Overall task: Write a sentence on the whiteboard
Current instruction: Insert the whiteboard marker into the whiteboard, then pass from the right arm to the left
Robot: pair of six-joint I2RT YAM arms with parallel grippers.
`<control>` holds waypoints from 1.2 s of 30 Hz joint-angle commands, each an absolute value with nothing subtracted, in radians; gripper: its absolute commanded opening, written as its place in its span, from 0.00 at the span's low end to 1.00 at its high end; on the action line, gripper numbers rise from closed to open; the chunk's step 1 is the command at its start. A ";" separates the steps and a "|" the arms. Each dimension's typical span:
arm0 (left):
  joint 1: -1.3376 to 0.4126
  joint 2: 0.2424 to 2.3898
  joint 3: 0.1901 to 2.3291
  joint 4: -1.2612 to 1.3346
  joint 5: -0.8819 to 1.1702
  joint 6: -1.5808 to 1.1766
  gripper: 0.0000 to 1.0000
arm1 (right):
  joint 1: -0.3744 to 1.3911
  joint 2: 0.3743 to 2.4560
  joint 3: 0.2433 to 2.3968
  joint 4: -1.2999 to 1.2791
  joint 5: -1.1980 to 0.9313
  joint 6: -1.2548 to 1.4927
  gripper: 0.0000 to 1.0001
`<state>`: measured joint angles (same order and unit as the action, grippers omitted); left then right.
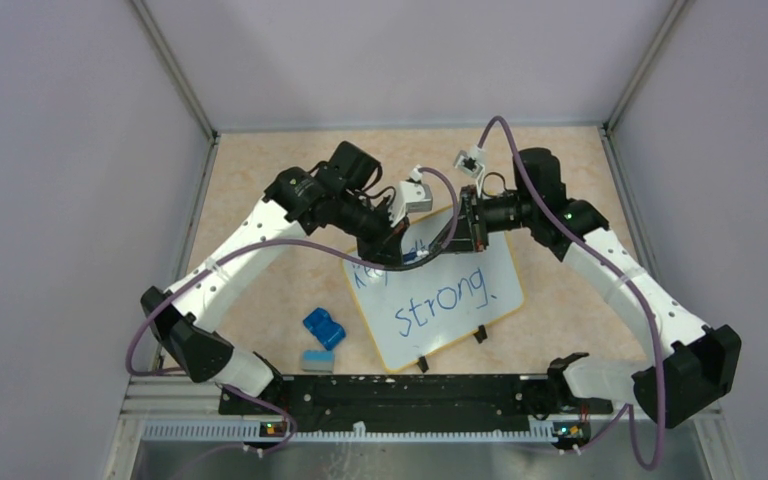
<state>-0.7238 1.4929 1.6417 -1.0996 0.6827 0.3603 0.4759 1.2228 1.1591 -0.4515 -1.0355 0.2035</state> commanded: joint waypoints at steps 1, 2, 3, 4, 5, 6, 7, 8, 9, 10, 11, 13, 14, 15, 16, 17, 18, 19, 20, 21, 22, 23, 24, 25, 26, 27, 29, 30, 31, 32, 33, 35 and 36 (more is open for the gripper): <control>-0.789 1.519 1.759 -0.692 0.848 0.304 0.00 | 0.567 1.258 1.185 -0.408 -1.030 0.193 0.00; -0.791 1.521 1.762 -0.691 0.848 0.302 0.00 | 0.570 1.259 1.185 -0.407 -1.031 0.194 0.00; -0.793 1.525 1.762 -0.689 0.848 0.302 0.00 | 0.572 1.260 1.184 -0.405 -1.032 0.194 0.00; -0.794 1.527 1.764 -0.687 0.845 0.301 0.00 | 0.573 1.259 1.183 -0.406 -1.032 0.192 0.00; -0.795 1.530 1.767 -0.684 0.843 0.299 0.00 | 0.575 1.259 1.179 -0.405 -1.030 0.193 0.00; -0.795 1.532 1.771 -0.680 0.843 0.298 0.00 | 0.576 1.259 1.176 -0.405 -1.032 0.193 0.00; -0.795 1.534 1.775 -0.681 0.843 0.297 0.00 | 0.577 1.259 1.175 -0.404 -1.033 0.193 0.00; -0.795 1.535 1.777 -0.681 0.844 0.297 0.00 | 0.577 1.259 1.175 -0.404 -1.034 0.193 0.00; -0.795 1.536 1.776 -0.681 0.842 0.299 0.00 | 0.577 1.259 1.178 -0.405 -1.035 0.192 0.00; -0.796 1.535 1.771 -0.681 0.837 0.304 0.00 | 0.577 1.259 1.183 -0.409 -1.035 0.192 0.00; -0.795 1.533 1.760 -0.684 0.827 0.308 0.00 | 0.577 1.258 1.189 -0.415 -1.033 0.187 0.00; -0.795 1.518 1.732 -0.694 0.807 0.321 0.00 | 0.576 1.257 1.214 -0.443 -1.016 0.163 0.00; -0.794 1.508 1.716 -0.704 0.794 0.331 0.00 | 0.571 1.257 1.234 -0.468 -1.003 0.140 0.00; -0.792 1.497 1.703 -0.719 0.772 0.347 0.00 | 0.562 1.255 1.253 -0.486 -0.993 0.126 0.00; -0.788 1.482 1.695 -0.734 0.716 0.352 0.00 | 0.546 1.253 1.270 -0.498 -0.990 0.119 0.00; -0.780 1.465 1.682 -0.741 0.681 0.348 0.00 | 0.526 1.250 1.285 -0.503 -0.995 0.123 0.00; -0.764 1.451 1.670 -0.746 0.665 0.358 0.00 | 0.498 1.247 1.302 -0.502 -1.006 0.127 0.00; -0.747 1.437 1.660 -0.751 0.656 0.369 0.00 | 0.469 1.245 1.317 -0.501 -1.015 0.131 0.00; -0.732 1.425 1.652 -0.760 0.650 0.380 0.00 | 0.446 1.243 1.336 -0.501 -1.020 0.133 0.00; -0.723 1.415 1.644 -0.775 0.644 0.395 0.00 | 0.422 1.240 1.353 -0.502 -1.023 0.132 0.00; -0.717 1.406 1.635 -0.789 0.636 0.411 0.00 | 0.406 1.238 1.368 -0.504 -1.022 0.132 0.01; -0.710 1.399 1.626 -0.799 0.629 0.416 0.00 | 0.390 1.237 1.384 -0.508 -1.022 0.131 0.03; -0.702 1.390 1.616 -0.805 0.624 0.418 0.00 | 0.382 1.238 1.399 -0.512 -1.022 0.131 0.06; -0.693 1.384 1.607 -0.809 0.623 0.419 0.00 | 0.378 1.239 1.412 -0.512 -1.020 0.134 0.10; -0.685 1.379 1.599 -0.813 0.621 0.420 0.00 | 0.373 1.242 1.427 -0.509 -1.019 0.138 0.20; -0.677 1.376 1.590 -0.816 0.614 0.420 0.00 | 0.367 1.242 1.436 -0.501 -1.018 0.147 0.29; -0.656 1.373 1.579 -0.818 0.604 0.407 0.00 | 0.353 1.245 1.459 -0.489 -1.021 0.163 0.43; -0.639 1.374 1.575 -0.825 0.607 0.402 0.00 | 0.345 1.248 1.472 -0.483 -1.020 0.173 0.50; -0.621 1.376 1.569 -0.829 0.613 0.395 0.00 | 0.335 1.250 1.486 -0.477 -1.021 0.182 0.57; -0.598 1.378 1.565 -0.833 0.622 0.387 0.00 | 0.326 1.253 1.499 -0.471 -1.023 0.190 0.62; -0.576 1.380 1.560 -0.837 0.642 0.381 0.00 | 0.315 1.256 1.515 -0.470 -1.025 0.193 0.65; -0.523 1.377 1.550 -0.830 0.674 0.361 0.00 | 0.292 1.261 1.541 -0.465 -1.027 0.200 0.68; -0.494 1.373 1.542 -0.822 0.681 0.349 0.00 | 0.281 1.264 1.548 -0.463 -1.029 0.203 0.69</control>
<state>-0.5835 1.3941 1.5658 -0.8585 0.6415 0.4015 0.3229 1.2530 1.4715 -0.5125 -1.0149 0.1776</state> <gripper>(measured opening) 0.076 0.673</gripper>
